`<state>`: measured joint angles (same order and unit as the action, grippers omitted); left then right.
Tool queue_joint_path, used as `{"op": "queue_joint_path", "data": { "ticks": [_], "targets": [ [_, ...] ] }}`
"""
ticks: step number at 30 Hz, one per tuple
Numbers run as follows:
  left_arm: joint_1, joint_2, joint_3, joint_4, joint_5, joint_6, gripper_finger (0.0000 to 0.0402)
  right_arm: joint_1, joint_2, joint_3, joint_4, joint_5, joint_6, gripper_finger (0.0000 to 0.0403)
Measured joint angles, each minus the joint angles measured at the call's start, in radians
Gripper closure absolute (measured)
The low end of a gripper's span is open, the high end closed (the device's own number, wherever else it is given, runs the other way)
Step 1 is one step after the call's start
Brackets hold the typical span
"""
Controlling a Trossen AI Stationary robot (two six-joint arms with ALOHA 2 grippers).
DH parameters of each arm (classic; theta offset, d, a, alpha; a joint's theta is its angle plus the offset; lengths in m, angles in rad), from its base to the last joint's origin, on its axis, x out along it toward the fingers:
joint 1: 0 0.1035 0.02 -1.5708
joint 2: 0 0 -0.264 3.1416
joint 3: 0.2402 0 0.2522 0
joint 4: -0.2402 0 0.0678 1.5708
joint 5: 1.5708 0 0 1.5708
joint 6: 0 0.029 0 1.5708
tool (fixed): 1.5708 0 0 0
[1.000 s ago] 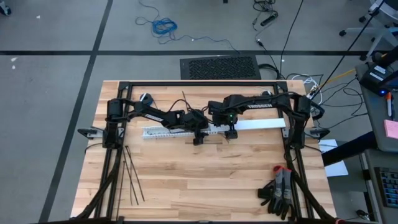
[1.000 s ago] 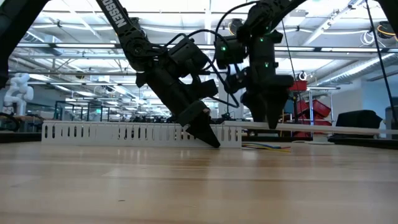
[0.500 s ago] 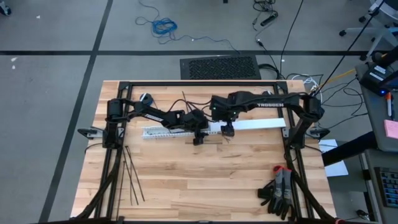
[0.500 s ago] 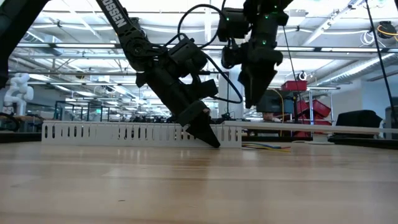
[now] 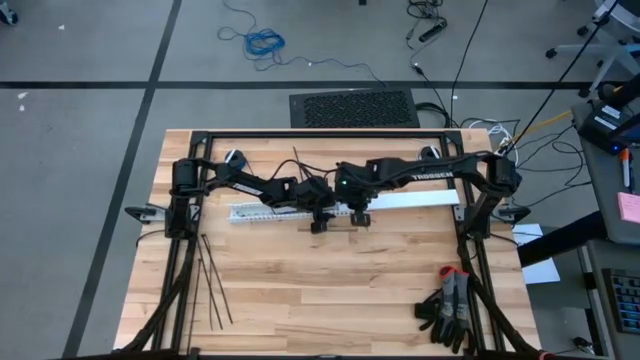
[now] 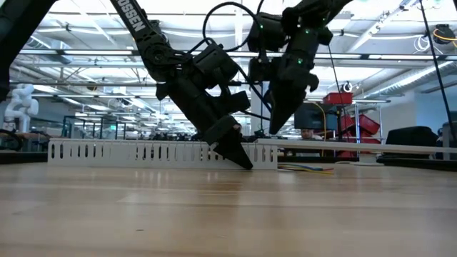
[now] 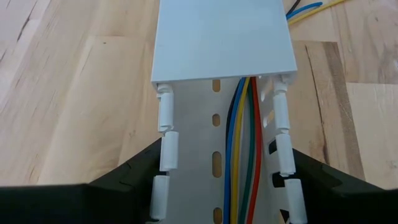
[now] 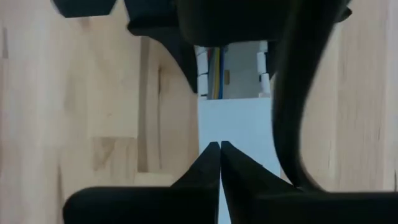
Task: Ziptie cables
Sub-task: Close the white cable duct
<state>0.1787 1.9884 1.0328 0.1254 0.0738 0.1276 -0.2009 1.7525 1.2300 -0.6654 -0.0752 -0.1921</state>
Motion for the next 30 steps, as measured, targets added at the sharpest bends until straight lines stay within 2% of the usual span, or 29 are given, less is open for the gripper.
{"op": "queue_joint_path", "data": {
  "ticks": [10,15,24,30],
  "targets": [
    [-0.002,0.000,-0.001,0.014,0.006,0.003,0.0162,-0.003,0.041,-0.078,0.180,-0.004,-0.002,0.0403],
    [-0.005,-0.023,-0.003,0.008,0.006,0.006,0.0143,-0.004,0.069,-0.078,0.201,-0.006,-0.011,0.0403],
    [-0.008,-0.123,-0.005,-0.136,0.000,0.040,0.0128,-0.010,0.077,-0.081,0.235,-0.011,-0.013,0.0403],
    [-0.012,-0.222,0.003,-0.311,-0.006,0.043,0.0127,-0.017,0.079,-0.080,0.243,-0.010,-0.013,0.0403]
  ]
}}
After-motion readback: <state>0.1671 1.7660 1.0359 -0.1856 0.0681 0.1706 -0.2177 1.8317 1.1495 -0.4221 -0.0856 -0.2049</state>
